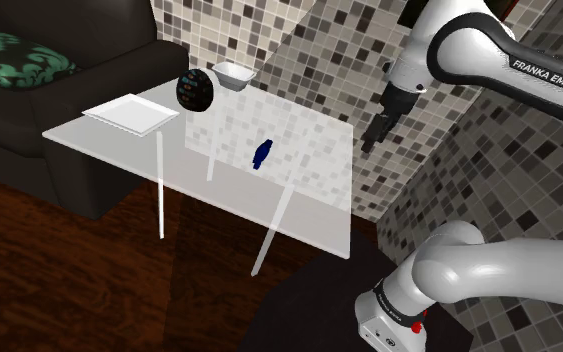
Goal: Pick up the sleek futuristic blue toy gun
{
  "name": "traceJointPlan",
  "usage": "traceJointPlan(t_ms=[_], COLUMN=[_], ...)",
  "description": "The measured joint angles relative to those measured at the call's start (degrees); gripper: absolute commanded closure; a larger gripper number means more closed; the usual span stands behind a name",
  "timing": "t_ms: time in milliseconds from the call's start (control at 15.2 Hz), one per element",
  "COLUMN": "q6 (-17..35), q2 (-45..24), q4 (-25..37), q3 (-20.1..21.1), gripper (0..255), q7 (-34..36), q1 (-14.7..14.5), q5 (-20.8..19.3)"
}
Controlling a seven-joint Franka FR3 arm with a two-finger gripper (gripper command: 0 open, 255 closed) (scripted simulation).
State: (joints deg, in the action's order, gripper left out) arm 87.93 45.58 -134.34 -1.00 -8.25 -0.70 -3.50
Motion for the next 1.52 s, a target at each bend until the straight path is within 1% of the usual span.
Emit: traceJointPlan(t_ms=[66,198,462,726,1188,1386,1518], q6=[0.00,1.84,7.87,15.10,24.28,27.62,28.96], q2=[0.00,-1.86,-8.55,-16.08,-30.50,-37.01,-41.35], q4=[0.00,-0.05,0.53,0.80,6.17,9.42,12.46], q3=[0.00,0.58,2.15,3.85,5.29,5.70,5.94], gripper=[0,0,0,0,0,0,0], q7=[0.00,1.56,6.21,11.30,18.87,22.18,24.54], q1=[0.00,0.17,0.80,1.34,2.68,3.08,3.18], q5=[0.00,0.53,1.81,2.90,3.20,3.01,2.82])
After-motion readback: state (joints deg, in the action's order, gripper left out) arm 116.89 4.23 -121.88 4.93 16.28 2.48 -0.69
